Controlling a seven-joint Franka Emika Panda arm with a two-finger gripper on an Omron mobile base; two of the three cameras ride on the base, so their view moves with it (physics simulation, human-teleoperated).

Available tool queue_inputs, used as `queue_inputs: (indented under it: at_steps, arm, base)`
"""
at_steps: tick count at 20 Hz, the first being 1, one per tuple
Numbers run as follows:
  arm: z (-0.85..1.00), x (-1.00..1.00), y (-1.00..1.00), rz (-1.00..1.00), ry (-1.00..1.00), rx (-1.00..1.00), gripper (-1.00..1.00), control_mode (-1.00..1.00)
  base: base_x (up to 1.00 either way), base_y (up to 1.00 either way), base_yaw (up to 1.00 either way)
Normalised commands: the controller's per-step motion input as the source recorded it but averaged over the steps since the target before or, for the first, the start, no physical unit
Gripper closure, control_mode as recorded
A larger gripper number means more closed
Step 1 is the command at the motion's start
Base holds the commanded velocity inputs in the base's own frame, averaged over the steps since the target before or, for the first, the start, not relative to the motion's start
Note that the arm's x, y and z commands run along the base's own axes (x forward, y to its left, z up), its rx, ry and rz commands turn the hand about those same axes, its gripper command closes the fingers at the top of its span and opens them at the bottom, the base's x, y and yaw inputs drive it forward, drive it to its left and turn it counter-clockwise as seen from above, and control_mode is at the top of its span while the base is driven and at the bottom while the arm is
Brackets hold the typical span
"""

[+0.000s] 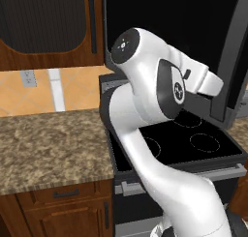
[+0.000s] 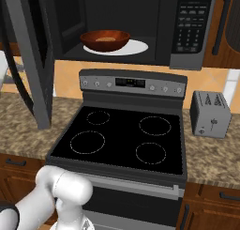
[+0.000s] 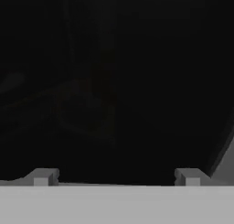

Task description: Open the microwave, place the bowl with waffle inside the microwave, then close the microwave door and turn it on.

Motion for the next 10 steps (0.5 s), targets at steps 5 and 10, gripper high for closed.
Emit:
queue_inputs:
  at_steps: [5,10]
  arm:
    - [0.0,0.39,-0.68,0.13,0.0,0.02,-1.0,-1.0]
    - [0.0,0.44,-0.83,0.14,0.0,0.0,-1.0,-1.0]
  base:
    - [0.0,0.0,0.0]
    - [0.0,0.0,0.0]
